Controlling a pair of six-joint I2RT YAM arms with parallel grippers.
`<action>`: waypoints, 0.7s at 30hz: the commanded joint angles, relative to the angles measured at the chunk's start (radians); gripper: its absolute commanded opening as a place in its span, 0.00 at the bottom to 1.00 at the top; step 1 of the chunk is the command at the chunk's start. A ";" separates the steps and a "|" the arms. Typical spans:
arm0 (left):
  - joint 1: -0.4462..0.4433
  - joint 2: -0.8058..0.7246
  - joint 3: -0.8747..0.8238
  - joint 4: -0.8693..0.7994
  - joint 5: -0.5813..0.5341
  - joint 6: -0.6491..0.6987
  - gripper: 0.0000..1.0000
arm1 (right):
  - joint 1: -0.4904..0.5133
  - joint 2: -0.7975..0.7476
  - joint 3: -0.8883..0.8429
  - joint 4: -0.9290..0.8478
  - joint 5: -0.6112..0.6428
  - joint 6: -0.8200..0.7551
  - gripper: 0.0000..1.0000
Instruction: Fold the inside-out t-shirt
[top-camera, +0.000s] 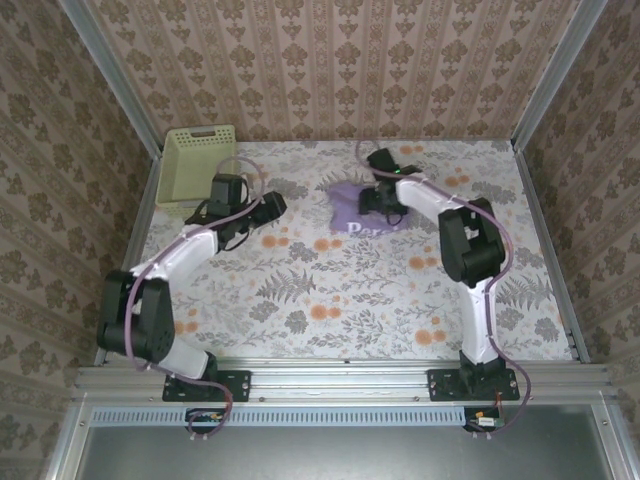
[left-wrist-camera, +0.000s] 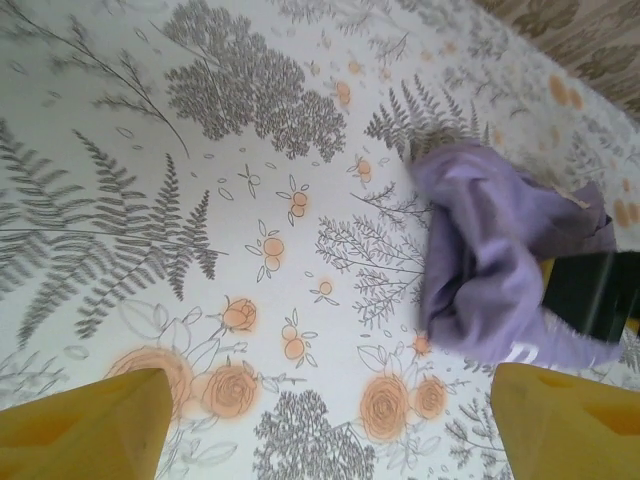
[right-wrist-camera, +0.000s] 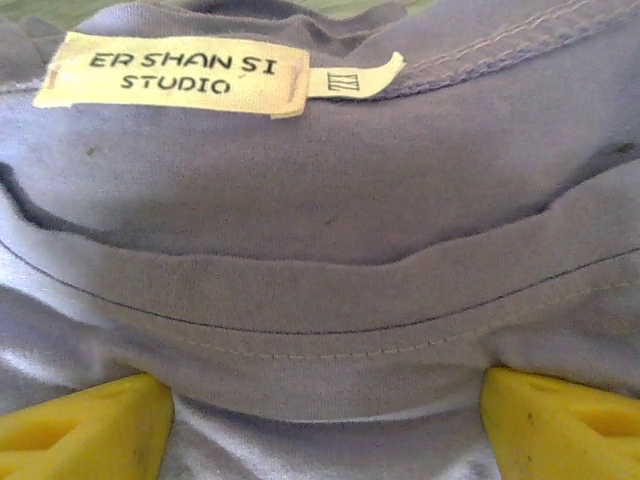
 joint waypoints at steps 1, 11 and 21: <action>0.015 -0.107 -0.057 -0.068 -0.052 0.050 0.87 | -0.079 0.016 0.059 -0.127 0.100 -0.145 0.82; 0.090 -0.380 -0.249 -0.036 -0.097 0.086 0.93 | -0.297 0.026 0.201 -0.187 0.182 -0.342 0.84; 0.121 -0.475 -0.305 -0.064 -0.138 0.107 0.95 | -0.027 -0.150 0.048 -0.124 0.040 -0.237 0.85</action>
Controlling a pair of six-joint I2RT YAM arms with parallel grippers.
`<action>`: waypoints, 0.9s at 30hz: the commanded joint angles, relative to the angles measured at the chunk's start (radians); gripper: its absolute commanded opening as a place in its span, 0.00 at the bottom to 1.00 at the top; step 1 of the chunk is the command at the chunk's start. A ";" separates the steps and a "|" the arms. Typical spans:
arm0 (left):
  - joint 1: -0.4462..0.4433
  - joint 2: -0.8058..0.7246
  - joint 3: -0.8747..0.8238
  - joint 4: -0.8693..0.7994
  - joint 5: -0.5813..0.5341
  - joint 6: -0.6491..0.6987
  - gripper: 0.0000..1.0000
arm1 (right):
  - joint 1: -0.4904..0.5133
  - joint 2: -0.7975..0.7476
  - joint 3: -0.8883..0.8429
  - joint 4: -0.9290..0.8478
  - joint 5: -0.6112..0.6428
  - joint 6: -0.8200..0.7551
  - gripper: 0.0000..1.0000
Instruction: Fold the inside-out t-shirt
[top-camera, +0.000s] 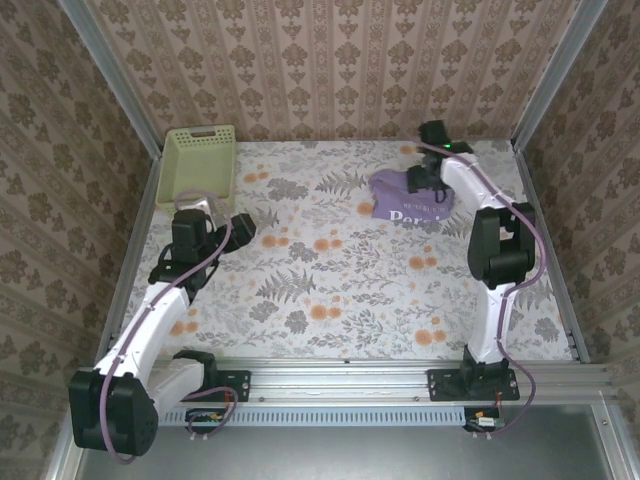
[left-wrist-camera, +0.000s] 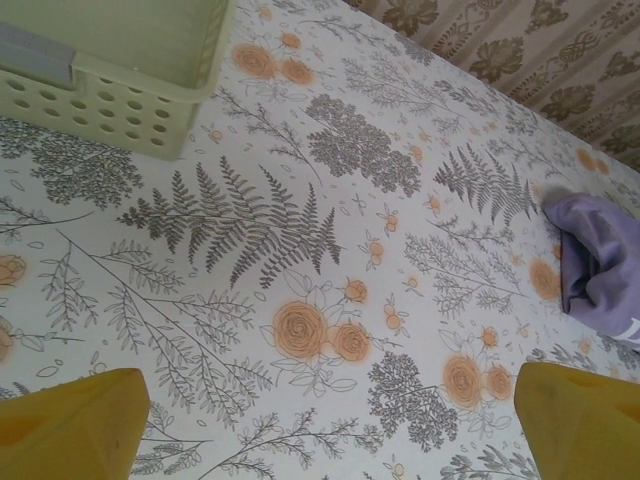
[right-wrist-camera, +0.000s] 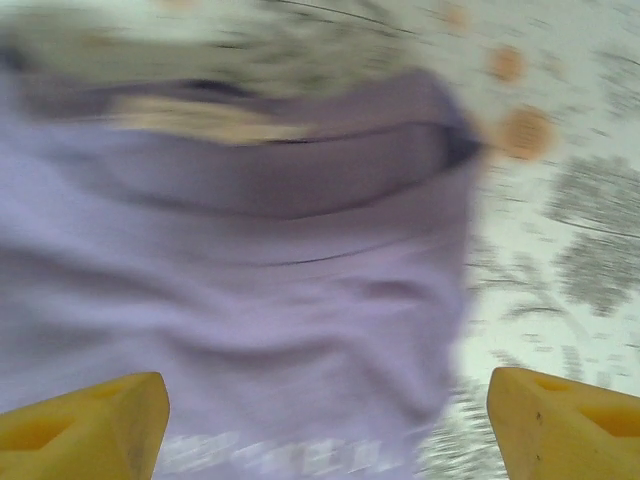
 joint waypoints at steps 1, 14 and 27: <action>0.012 -0.017 -0.016 -0.026 -0.021 0.032 0.96 | 0.134 -0.022 -0.031 0.002 -0.078 0.067 0.85; 0.023 -0.036 -0.040 -0.023 -0.020 0.039 1.00 | 0.161 0.194 0.051 0.029 -0.230 0.220 0.83; 0.026 0.032 -0.018 -0.040 -0.047 0.087 1.00 | -0.127 0.213 0.133 -0.012 -0.189 0.110 0.83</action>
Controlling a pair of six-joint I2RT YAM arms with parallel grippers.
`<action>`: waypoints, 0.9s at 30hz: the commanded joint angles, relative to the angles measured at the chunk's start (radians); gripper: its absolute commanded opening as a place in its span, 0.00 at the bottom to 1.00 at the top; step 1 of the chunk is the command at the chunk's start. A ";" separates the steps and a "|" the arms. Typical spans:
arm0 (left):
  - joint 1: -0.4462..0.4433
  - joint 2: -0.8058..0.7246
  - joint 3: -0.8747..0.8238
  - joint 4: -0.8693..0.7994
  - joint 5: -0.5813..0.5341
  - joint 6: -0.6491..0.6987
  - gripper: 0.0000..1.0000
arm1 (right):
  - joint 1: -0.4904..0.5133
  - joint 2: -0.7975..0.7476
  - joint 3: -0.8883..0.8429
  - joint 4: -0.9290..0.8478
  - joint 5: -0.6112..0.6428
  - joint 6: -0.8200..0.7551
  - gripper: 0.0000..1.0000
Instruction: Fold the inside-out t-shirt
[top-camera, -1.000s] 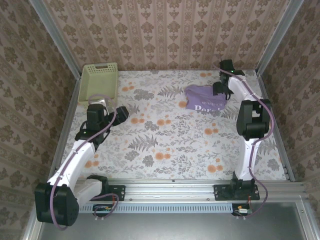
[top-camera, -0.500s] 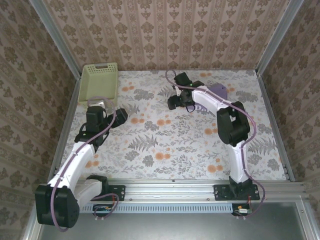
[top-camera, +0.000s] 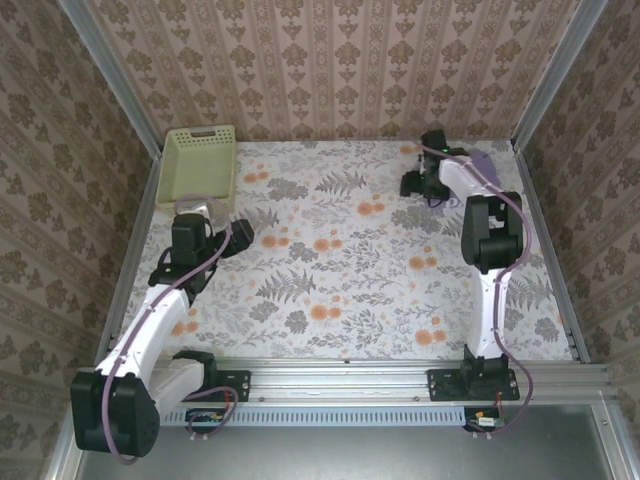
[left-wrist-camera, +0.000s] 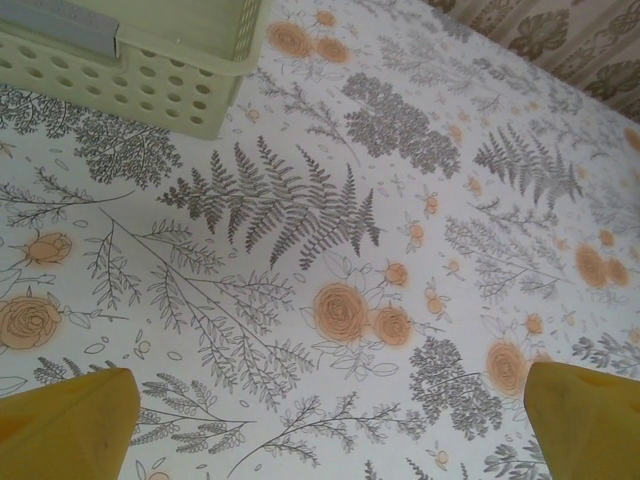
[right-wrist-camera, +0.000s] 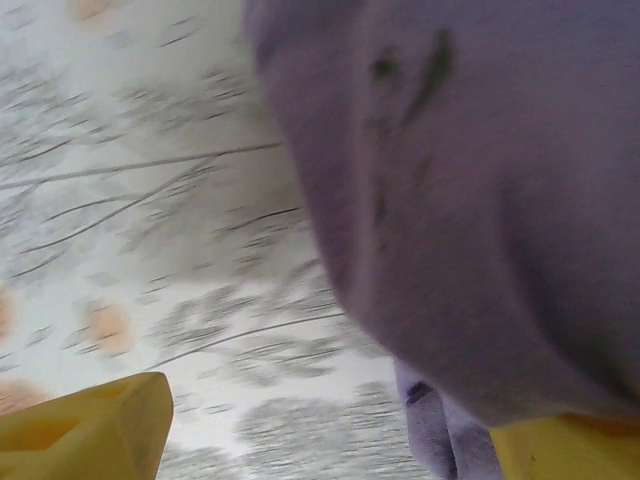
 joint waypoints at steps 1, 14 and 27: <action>0.005 0.040 0.015 -0.025 -0.041 0.056 1.00 | -0.013 0.007 0.062 -0.063 0.026 -0.058 0.83; -0.014 0.163 -0.048 0.246 -0.594 0.322 1.00 | 0.044 -0.606 -0.674 0.425 0.107 0.005 0.95; 0.030 0.397 -0.227 0.909 -0.292 0.649 1.00 | -0.002 -0.704 -1.218 1.164 0.124 -0.165 1.00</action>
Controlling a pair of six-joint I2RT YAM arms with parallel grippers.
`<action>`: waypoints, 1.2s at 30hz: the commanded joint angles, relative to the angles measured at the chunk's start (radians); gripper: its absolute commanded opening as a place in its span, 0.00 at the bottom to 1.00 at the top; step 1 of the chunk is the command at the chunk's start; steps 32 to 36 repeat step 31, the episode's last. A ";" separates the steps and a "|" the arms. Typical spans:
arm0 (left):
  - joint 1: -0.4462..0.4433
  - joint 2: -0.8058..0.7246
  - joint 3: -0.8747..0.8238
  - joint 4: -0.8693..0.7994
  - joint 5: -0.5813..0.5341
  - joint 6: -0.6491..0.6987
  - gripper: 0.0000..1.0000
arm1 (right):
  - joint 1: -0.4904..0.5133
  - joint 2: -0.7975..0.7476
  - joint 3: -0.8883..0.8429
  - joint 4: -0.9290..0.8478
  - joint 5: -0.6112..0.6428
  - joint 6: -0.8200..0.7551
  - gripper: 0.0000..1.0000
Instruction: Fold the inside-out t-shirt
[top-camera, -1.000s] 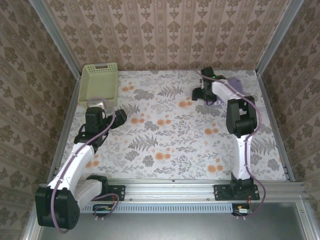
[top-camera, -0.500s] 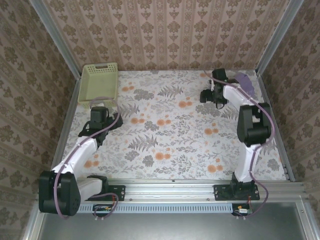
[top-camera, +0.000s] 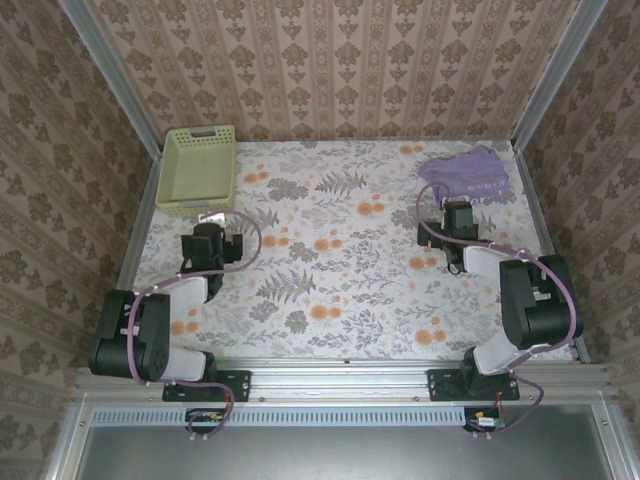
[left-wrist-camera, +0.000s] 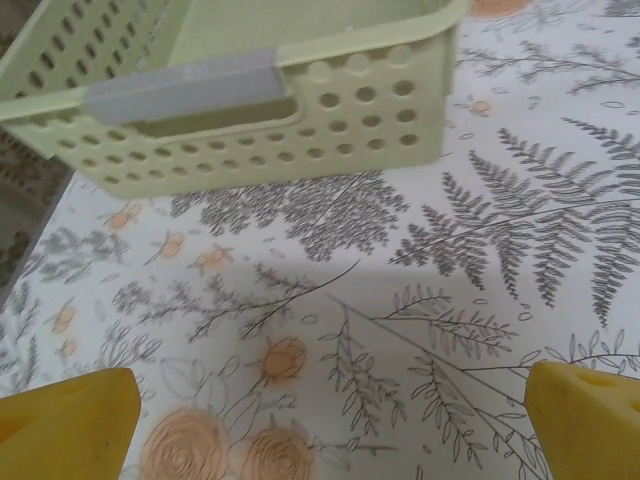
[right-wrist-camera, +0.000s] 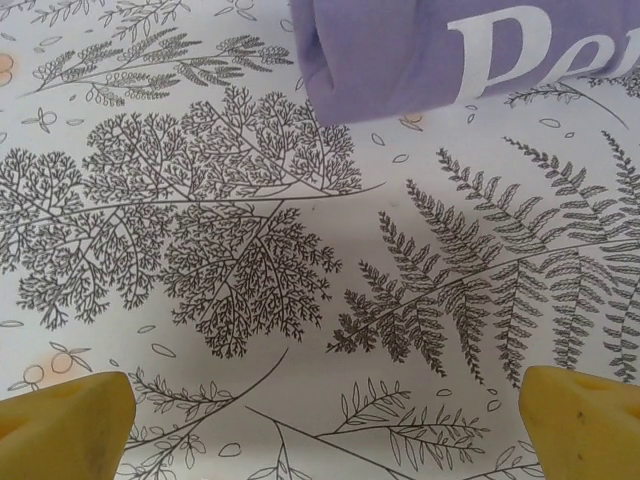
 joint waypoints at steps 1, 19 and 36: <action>0.045 0.050 -0.050 0.329 0.157 0.102 1.00 | -0.020 -0.032 -0.066 0.283 -0.061 -0.048 1.00; 0.122 0.151 -0.059 0.436 0.089 -0.018 1.00 | -0.039 -0.035 -0.256 0.624 -0.138 -0.055 1.00; 0.122 0.152 -0.058 0.433 0.088 -0.019 1.00 | -0.036 -0.034 -0.254 0.618 -0.132 -0.057 1.00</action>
